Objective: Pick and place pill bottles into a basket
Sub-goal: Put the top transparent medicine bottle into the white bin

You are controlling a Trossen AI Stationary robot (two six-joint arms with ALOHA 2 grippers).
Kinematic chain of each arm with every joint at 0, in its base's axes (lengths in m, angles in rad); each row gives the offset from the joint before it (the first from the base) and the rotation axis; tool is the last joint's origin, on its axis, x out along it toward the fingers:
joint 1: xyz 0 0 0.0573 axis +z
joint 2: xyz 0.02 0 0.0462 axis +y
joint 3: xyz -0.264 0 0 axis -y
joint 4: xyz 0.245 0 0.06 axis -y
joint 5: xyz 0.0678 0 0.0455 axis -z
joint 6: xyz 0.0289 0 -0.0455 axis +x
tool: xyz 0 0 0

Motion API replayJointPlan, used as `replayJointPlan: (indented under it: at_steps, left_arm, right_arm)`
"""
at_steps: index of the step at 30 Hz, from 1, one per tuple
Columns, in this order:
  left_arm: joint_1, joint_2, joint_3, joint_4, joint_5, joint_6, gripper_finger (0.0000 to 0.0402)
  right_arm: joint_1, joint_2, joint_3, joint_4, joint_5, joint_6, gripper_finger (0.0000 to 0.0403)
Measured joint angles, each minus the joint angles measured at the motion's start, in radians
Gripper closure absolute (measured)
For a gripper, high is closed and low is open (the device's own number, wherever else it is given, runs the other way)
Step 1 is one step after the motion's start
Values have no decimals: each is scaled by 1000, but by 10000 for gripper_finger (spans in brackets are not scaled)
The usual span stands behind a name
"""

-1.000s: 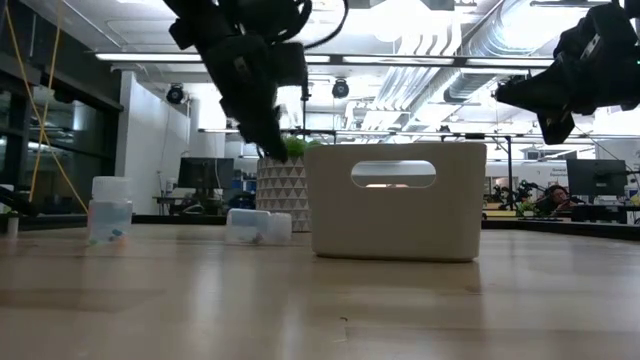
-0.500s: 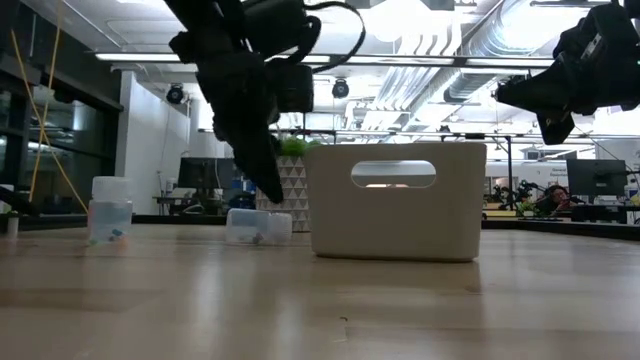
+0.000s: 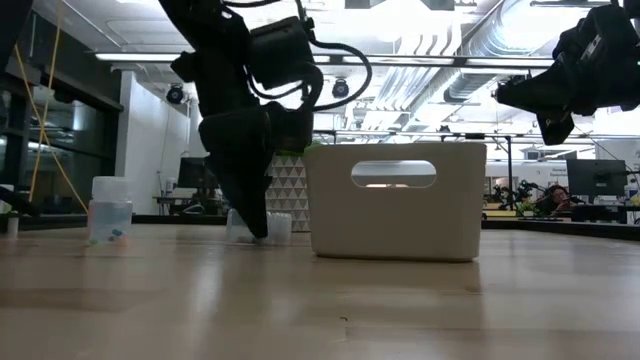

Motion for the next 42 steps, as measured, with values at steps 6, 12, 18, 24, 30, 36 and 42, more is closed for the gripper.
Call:
replayJointPlan:
  at_steps: [6,12,18,24,30,36,42]
  left_arm:
    - [0,9,2,-3,-24,3,191]
    - [0,8,17,-38,-36,4,221]
    - [0,13,122,-196,-69,35,212]
    - [5,11,277,-371,-202,147,206]
    - [16,10,413,-410,-175,206,217]
    - [-35,9,443,-239,-113,314,201]
    - [-65,47,444,-198,-75,313,215]
  right_arm:
    - [0,0,0,0,0,2,402]
    - [0,0,0,0,0,1,402]
    - [0,0,0,0,0,0,402]
    - [0,0,0,0,0,0,403]
    - [0,0,0,0,0,1,402]
    - [0,0,0,-1,-13,9,402]
    - [0,0,0,-2,-30,11,402]
